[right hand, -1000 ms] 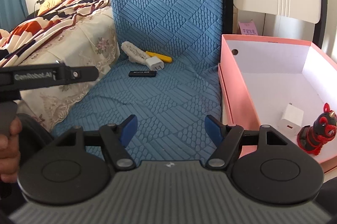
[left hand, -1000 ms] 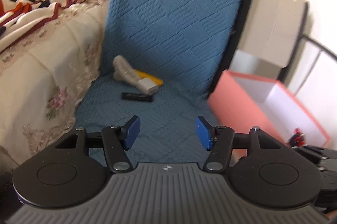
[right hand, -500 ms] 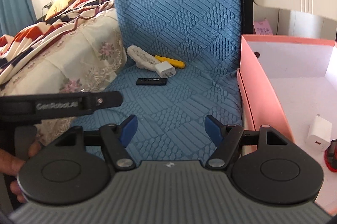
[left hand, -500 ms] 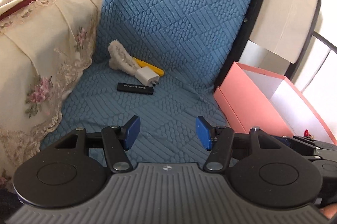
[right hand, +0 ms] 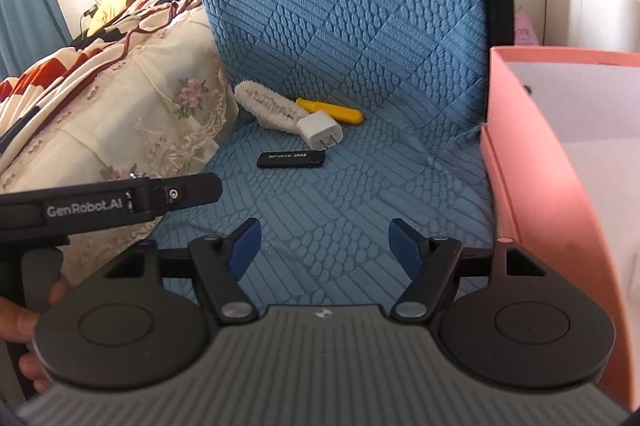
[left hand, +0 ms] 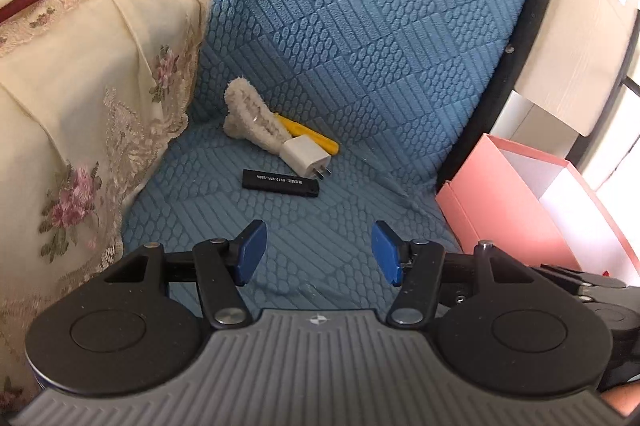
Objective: Organize rigid objects
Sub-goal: 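Withdraw both tools from the box back toward the seat, then lower the left tool onto the fluffy white brush while the right tool approaches the black USB stick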
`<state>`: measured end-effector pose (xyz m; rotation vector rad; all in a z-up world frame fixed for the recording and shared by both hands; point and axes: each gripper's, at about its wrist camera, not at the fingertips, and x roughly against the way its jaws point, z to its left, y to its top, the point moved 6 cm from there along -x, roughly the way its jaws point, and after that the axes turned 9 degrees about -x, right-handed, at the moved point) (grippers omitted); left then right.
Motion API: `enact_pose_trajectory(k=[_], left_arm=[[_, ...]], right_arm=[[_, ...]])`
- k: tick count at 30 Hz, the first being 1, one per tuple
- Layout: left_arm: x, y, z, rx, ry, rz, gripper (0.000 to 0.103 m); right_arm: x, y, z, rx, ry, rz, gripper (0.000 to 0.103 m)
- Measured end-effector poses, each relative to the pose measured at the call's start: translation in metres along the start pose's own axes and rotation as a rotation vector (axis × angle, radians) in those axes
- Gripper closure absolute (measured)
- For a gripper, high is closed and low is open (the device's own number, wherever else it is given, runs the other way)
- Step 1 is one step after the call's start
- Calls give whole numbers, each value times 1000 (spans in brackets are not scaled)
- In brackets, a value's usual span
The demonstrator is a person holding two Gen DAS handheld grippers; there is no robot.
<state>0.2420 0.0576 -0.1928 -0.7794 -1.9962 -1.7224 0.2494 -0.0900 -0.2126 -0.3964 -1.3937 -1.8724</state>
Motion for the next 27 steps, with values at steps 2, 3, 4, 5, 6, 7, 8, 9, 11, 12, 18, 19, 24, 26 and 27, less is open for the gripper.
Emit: enact_pose_trajectory(k=[2, 3, 4, 5, 6, 7, 8, 9, 11, 12, 18, 19, 24, 26, 27], left_arm=[[-6, 2, 3, 10, 8, 7, 39], [-9, 4, 5, 12, 8, 10, 39], [-13, 6, 7, 13, 4, 10, 39], [-16, 8, 9, 13, 0, 9, 39], [-19, 9, 11, 15, 0, 8, 39], [-23, 11, 14, 21, -1, 10, 39], [-27, 12, 17, 31, -5, 12, 39], [-31, 14, 21, 42, -9, 15, 39], [-41, 16, 27, 55, -7, 22, 39], [-45, 17, 30, 59, -3, 24, 39], [-68, 32, 45, 105, -14, 22, 40], [-72, 35, 47, 106, -8, 21, 40], [-94, 53, 55, 119, -20, 21, 40], [-103, 60, 61, 129, -22, 27, 40], [-107, 64, 65, 127, -19, 25, 40]], right_arm=[[-10, 1, 1, 11, -2, 7, 30], [-15, 1, 1, 18, -6, 11, 30], [-20, 2, 1, 21, -7, 16, 30], [-26, 2, 1, 22, -4, 21, 30], [-31, 3, 1, 22, -1, 24, 30], [-37, 4, 1, 22, -3, 29, 30], [-43, 6, 0, 20, -5, 34, 30], [-48, 7, 0, 20, -4, 38, 30], [-57, 10, 1, 27, -1, 40, 30], [-62, 11, 3, 32, -2, 40, 30], [-97, 19, 15, 94, 19, 50, 31], [-103, 21, 17, 100, 26, 53, 31], [-129, 33, 20, 123, 49, 52, 31], [-138, 38, 19, 120, 62, 55, 35], [-141, 40, 19, 129, 63, 55, 35]])
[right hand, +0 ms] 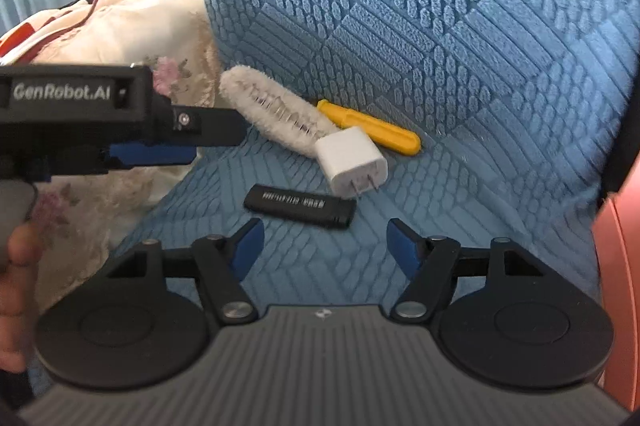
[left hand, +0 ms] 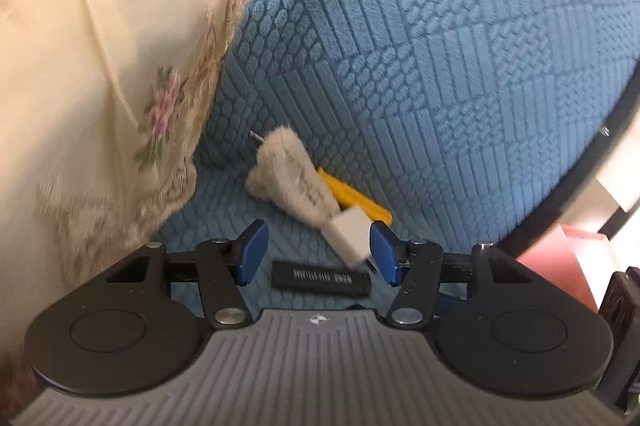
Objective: Organize rigid objects
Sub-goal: 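Lower the left tool onto the fluffy white brush while the right tool approaches the black USB stick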
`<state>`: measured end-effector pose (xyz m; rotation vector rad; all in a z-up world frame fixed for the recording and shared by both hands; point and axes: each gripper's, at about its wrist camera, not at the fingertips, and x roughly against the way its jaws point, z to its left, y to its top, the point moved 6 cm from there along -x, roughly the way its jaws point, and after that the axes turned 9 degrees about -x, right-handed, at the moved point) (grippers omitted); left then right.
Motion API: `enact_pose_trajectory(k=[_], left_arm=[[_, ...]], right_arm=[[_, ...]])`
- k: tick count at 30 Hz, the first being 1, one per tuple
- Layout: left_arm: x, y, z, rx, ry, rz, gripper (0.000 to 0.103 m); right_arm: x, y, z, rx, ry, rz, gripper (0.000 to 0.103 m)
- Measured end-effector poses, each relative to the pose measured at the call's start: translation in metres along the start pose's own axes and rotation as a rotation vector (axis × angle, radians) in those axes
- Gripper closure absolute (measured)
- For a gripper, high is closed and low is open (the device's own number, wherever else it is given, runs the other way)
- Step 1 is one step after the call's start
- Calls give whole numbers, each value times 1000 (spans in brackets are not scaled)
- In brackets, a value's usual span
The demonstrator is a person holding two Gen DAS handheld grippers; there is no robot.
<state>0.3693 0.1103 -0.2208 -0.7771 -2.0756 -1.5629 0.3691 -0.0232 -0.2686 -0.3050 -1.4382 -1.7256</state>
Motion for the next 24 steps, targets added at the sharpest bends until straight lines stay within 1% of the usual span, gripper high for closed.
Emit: enact_pose_trajectory(k=[6, 9, 11, 12, 13, 16, 19, 21, 22, 24], left_arm=[[-15, 23, 12, -26, 16, -21, 40], [-23, 27, 20, -19, 28, -24, 40], [-30, 28, 24, -11, 29, -19, 42], [-33, 29, 27, -9, 36, -14, 47], [-36, 30, 29, -7, 37, -8, 48], [-43, 32, 35, -1, 30, -2, 52], [-47, 34, 36, -6, 23, 2, 60], [-49, 33, 35, -13, 19, 4, 71], [-49, 32, 35, -17, 18, 7, 73], [-50, 32, 34, -24, 15, 6, 80]], right_arm=[[-18, 15, 1, 63, 35, 17, 42], [-24, 17, 8, 98, 65, 36, 43], [-28, 16, 12, 135, 66, 49, 43], [-32, 15, 14, 155, 57, 61, 45], [-34, 15, 14, 163, 48, 72, 49], [-40, 14, 17, 175, 57, 93, 49], [-44, 14, 20, 205, 64, 89, 49], [-47, 14, 22, 214, 67, 95, 49], [-47, 13, 19, 227, 65, 99, 50], [-46, 10, 23, 276, 51, 110, 57]])
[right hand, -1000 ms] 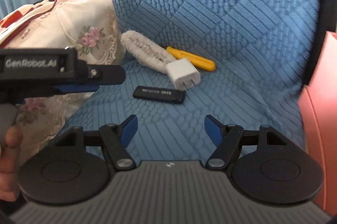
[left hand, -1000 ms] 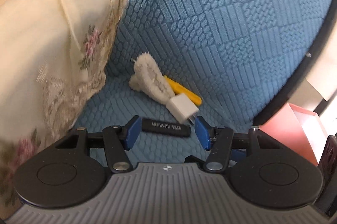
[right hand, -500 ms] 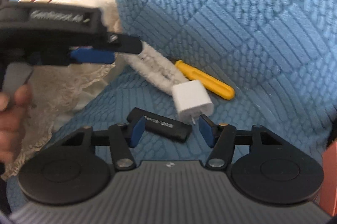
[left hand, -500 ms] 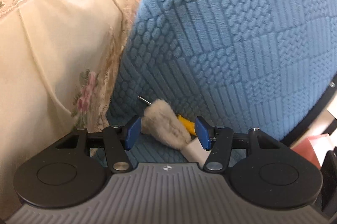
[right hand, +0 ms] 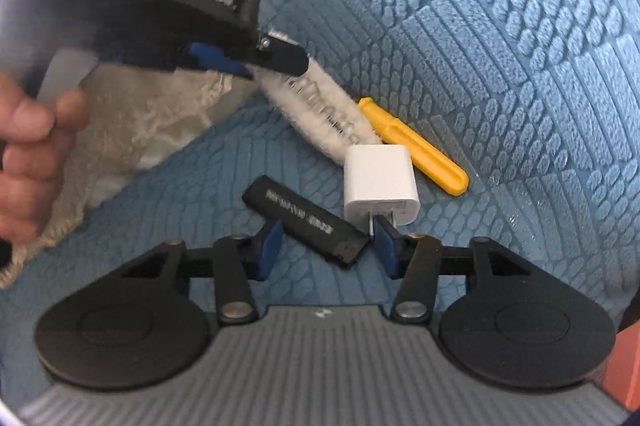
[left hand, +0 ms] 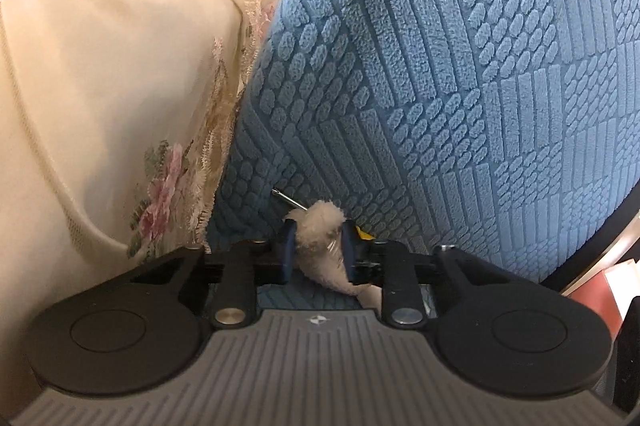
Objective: Organize rigid objects
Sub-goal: 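Lower the left tool onto the fluffy white brush while the right tool approaches the black USB stick, then close the left tool on the brush while the right tool grasps the black USB stick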
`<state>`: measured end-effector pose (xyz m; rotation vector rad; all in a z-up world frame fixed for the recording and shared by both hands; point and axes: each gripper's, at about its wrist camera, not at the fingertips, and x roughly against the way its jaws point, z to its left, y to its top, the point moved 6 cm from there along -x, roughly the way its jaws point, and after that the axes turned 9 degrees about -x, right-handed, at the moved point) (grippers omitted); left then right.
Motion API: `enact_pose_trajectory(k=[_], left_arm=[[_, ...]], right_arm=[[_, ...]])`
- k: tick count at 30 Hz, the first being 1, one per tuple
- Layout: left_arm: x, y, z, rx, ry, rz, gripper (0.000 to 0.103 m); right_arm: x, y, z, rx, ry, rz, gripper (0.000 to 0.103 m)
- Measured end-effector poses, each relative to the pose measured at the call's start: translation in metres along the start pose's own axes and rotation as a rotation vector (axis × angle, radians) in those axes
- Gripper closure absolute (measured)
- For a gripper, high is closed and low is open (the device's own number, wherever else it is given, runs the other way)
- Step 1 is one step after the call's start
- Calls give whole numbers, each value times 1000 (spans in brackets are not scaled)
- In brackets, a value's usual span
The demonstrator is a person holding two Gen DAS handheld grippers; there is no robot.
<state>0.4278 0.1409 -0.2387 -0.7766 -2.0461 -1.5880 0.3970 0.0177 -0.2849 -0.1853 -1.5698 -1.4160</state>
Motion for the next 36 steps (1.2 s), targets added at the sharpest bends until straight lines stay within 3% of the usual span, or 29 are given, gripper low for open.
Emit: enact_pose_trajectory(k=[5, 11, 20, 36], left_arm=[[0, 2, -3, -12, -12, 1, 83], [11, 0, -10, -26, -22, 6, 87], [33, -21, -31, -81, -32, 53, 88], [88, -85, -57, -27, -42, 105, 88]], right_arm=[[3, -2, 7, 58, -9, 31, 70], [17, -11, 7, 80, -32, 60, 75], [50, -31, -1, 16, -68, 90, 75], [108, -78, 15, -108, -149, 107, 75]])
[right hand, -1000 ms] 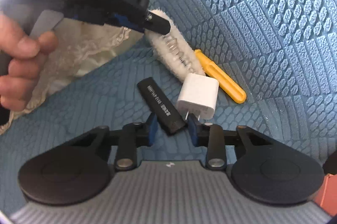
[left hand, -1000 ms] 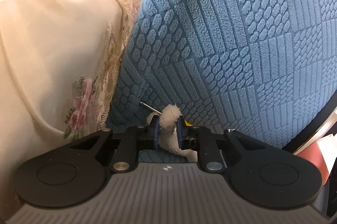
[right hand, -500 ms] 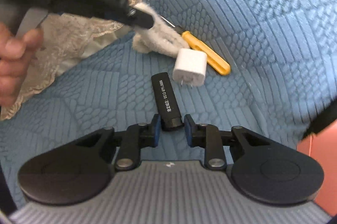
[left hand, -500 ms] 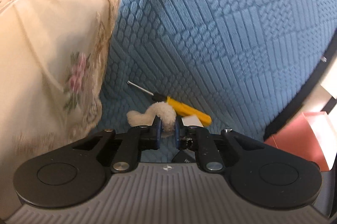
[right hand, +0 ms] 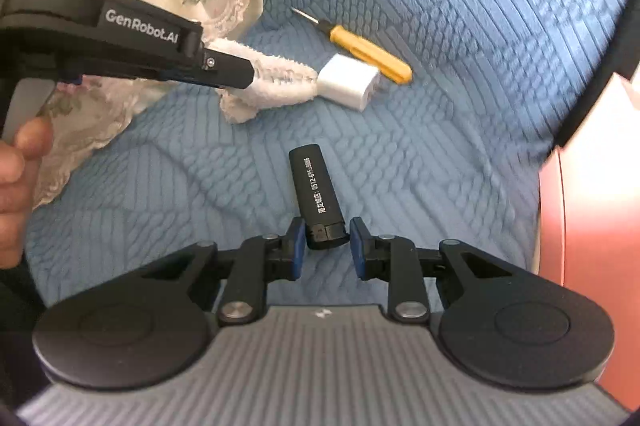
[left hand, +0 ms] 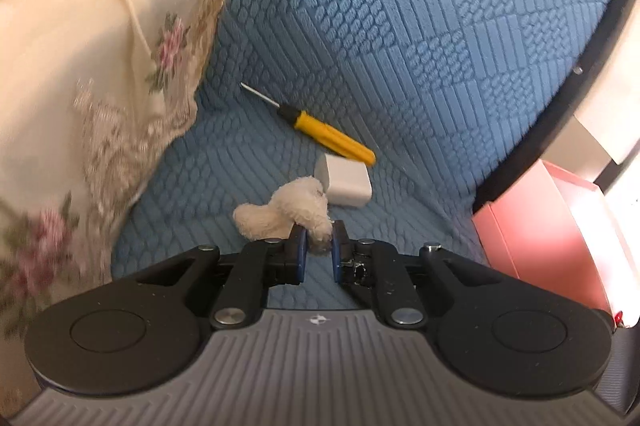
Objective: Organize rigid objects
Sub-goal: 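Close the left tool on the brush while the right tool grasps the black USB stick, then lift the brush with the left tool while the right tool lifts the USB stick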
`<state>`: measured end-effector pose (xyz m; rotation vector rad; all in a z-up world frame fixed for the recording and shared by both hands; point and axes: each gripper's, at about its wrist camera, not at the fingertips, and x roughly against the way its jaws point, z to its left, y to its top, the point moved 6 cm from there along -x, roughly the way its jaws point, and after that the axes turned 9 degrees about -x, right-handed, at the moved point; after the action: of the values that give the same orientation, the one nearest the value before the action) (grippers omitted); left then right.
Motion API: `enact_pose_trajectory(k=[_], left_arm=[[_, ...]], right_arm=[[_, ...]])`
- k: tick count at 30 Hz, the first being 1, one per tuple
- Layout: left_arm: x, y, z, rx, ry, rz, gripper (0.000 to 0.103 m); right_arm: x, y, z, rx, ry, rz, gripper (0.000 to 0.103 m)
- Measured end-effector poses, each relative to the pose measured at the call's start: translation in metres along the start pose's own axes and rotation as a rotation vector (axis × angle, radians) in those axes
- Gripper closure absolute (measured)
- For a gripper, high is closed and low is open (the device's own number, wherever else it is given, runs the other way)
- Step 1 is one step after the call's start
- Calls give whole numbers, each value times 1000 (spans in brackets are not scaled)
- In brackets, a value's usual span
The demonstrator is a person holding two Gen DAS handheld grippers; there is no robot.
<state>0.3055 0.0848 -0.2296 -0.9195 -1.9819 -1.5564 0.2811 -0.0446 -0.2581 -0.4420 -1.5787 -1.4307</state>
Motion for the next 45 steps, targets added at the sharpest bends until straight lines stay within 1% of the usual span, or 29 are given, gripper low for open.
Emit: enact_pose_trajectory(k=[4, 7, 10, 13, 15, 18, 25, 28, 30, 31, 32, 34, 35, 36, 37, 38, 39, 41, 45], left_arm=[[11, -16, -7, -7, 7, 7, 89], [19, -30, -11, 6, -8, 21, 89], [29, -41, -15, -6, -9, 25, 89], [33, -47, -20, -10, -11, 29, 89], [34, -49, -23, -13, -4, 31, 89], [39, -54, -29, -6, -23, 37, 89], [55, -79, -39, 3, -43, 66, 89], [58, -86, -41, 43, -50, 89, 88], [56, -86, -41, 76, -69, 103, 87], [56, -85, -41, 89, -81, 111, 86], [56, -84, -41, 90, -89, 116, 80], [56, -83, -37, 109, -94, 127, 62], [55, -83, -35, 121, -95, 136, 49], [55, -82, -34, 129, -98, 136, 47], [56, -79, -33, 129, -99, 131, 47], [57, -78, -34, 123, -96, 125, 45], [58, -76, -35, 112, -91, 118, 40], [57, -74, -36, 94, -80, 114, 36], [52, -75, -35, 65, -53, 125, 36]], right_arm=[[15, -16, -3, -58, -10, -8, 75], [22, -29, -6, -86, -42, -5, 75], [30, -38, -7, -133, -49, -3, 75], [39, -45, -3, -115, -81, -24, 75], [44, -51, -2, -101, -105, -22, 75], [53, -57, 0, -76, -133, -28, 75], [71, -76, 0, -103, -140, -14, 75], [75, -84, -1, -132, -129, 2, 75], [73, -86, -4, -161, -120, 12, 75], [72, -87, -5, -166, -118, 19, 75], [70, -87, -5, -165, -118, 26, 74], [66, -88, -3, -157, -124, 39, 73], [64, -88, -3, -151, -126, 47, 71], [63, -88, -2, -148, -124, 49, 68], [62, -88, -2, -149, -119, 48, 63], [62, -86, -1, -154, -112, 46, 60], [61, -84, 0, -160, -101, 43, 60], [58, -81, 1, -163, -99, 39, 59], [48, -75, 3, -132, -127, 40, 60]])
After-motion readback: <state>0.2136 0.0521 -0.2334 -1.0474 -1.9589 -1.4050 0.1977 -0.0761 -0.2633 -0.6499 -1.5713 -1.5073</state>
